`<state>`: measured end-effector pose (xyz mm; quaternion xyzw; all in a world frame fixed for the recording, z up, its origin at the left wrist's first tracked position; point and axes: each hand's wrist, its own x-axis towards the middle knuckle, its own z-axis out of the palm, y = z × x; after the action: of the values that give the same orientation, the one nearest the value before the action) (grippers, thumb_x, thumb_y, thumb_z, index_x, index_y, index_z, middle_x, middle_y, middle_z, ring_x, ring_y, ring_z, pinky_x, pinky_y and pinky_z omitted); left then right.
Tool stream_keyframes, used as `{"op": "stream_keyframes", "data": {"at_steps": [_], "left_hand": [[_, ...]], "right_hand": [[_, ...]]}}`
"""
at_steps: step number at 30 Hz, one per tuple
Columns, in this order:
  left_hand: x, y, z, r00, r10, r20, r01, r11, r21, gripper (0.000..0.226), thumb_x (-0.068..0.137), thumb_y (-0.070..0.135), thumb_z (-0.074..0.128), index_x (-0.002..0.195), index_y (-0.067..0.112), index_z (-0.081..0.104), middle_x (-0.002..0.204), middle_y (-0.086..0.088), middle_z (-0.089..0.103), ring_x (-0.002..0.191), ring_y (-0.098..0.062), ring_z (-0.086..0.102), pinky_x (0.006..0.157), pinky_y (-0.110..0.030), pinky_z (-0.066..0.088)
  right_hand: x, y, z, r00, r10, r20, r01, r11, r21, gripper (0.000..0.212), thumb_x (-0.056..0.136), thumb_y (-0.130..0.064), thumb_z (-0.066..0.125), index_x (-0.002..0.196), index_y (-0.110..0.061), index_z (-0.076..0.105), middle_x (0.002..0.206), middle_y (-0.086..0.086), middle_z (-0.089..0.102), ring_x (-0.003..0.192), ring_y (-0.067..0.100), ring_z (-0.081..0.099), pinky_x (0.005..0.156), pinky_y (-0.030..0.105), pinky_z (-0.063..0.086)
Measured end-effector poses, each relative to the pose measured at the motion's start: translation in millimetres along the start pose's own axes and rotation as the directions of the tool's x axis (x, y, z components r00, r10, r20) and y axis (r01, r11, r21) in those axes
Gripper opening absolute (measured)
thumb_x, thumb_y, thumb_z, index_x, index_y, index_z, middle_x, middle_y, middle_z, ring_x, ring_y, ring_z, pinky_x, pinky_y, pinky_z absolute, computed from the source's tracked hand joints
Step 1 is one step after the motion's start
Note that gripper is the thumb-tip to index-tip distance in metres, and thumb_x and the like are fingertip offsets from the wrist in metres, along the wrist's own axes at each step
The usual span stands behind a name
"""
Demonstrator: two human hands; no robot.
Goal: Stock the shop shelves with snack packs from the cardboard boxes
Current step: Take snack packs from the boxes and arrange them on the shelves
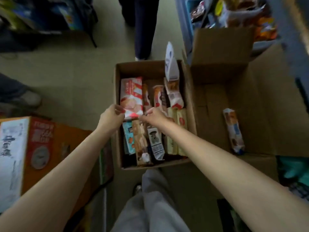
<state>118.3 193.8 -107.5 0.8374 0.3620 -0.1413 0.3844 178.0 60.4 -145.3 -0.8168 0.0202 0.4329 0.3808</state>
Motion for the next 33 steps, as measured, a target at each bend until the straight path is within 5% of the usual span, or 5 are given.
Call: {"op": "stream_keyframes", "data": {"at_steps": [7,12,18,22,33], "left_hand": [[26,-32,-1,0.987,-0.075,-0.141,0.065,0.995,-0.076,0.026,0.09,0.01,0.045,0.109,0.014,0.062,0.105,0.0,0.061,0.095,-0.014,0.054,0.082,-0.032,0.047],[30,-42,-8,0.985,-0.134,-0.112,0.115,0.98,-0.163,0.025,0.093,0.011,0.045,0.114,0.012,0.06,0.102,0.003,0.056,0.094,-0.01,0.051,0.068,-0.018,0.039],[38,-57,7,0.989,-0.149,-0.015,0.146,0.98,-0.137,0.028,0.092,0.013,0.045,0.117,0.017,0.057,0.117,-0.001,0.059,0.109,-0.015,0.053,0.097,-0.038,0.043],[42,-57,26,0.98,-0.195,0.046,0.2,0.967,-0.155,0.029,0.091,0.017,0.047,0.118,0.018,0.057,0.118,-0.002,0.06,0.106,-0.018,0.055,0.09,-0.035,0.046],[42,-25,15,0.966,-0.226,0.122,0.252,0.929,-0.272,0.019,0.086,0.021,0.057,0.104,0.017,0.06,0.109,-0.009,0.063,0.101,-0.025,0.058,0.084,-0.033,0.05]], "right_hand": [[72,-16,36,0.98,0.179,-0.087,-0.169,0.979,0.11,0.065,0.083,-0.04,0.066,0.131,0.0,0.047,0.133,0.017,0.048,0.122,0.033,0.048,0.099,0.042,0.045],[92,-38,50,0.961,0.251,-0.118,-0.229,0.958,0.17,0.06,0.084,-0.036,0.066,0.134,-0.01,0.044,0.134,0.01,0.045,0.125,0.029,0.043,0.103,0.037,0.04],[109,-31,53,0.942,0.311,-0.125,-0.303,0.949,0.084,0.082,0.079,-0.038,0.072,0.142,-0.007,0.03,0.141,0.013,0.039,0.13,0.03,0.038,0.105,0.036,0.038],[113,-20,59,0.925,0.312,-0.217,-0.317,0.948,0.012,0.086,0.076,-0.037,0.075,0.141,-0.007,0.028,0.143,0.014,0.034,0.134,0.031,0.032,0.108,0.04,0.03],[80,-52,0,0.968,0.063,-0.242,-0.01,0.976,0.216,0.054,0.08,-0.018,0.072,0.125,-0.009,0.042,0.126,0.01,0.05,0.113,0.026,0.053,0.085,0.03,0.047]]}}
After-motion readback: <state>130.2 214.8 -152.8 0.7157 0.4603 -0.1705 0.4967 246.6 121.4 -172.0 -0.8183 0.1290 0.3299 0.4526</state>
